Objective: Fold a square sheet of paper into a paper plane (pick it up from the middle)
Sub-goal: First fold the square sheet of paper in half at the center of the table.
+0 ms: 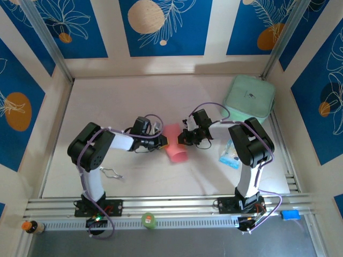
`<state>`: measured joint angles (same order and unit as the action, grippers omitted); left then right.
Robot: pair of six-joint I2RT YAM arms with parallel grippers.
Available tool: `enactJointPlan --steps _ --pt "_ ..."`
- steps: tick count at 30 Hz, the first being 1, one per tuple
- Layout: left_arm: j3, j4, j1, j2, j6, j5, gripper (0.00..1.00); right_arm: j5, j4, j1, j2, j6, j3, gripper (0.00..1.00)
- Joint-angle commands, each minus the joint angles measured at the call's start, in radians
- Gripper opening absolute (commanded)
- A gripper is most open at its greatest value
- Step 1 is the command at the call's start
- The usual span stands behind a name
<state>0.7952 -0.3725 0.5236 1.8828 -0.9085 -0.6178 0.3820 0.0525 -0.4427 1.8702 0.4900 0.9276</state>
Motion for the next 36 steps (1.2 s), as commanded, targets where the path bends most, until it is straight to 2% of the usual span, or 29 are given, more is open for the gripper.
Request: enactJointPlan --steps 1,8,19,29,36 --pt "0.052 0.076 -0.021 -0.013 0.027 0.001 0.0 -0.055 0.072 0.006 0.039 0.003 -0.033 0.0" --pt "0.138 0.182 -0.024 0.017 0.073 0.005 0.0 -0.051 0.073 0.006 0.041 -0.001 -0.032 0.0" --pt "0.151 0.244 -0.048 0.106 0.124 0.028 0.0 -0.051 0.071 0.006 0.043 0.0 -0.033 0.0" --pt "0.257 0.354 -0.052 0.063 0.166 0.018 0.0 -0.052 0.073 0.006 0.044 0.001 -0.033 0.0" --pt "0.279 0.33 -0.063 0.108 0.165 -0.013 0.0 -0.051 0.073 0.006 0.045 0.001 -0.032 0.0"
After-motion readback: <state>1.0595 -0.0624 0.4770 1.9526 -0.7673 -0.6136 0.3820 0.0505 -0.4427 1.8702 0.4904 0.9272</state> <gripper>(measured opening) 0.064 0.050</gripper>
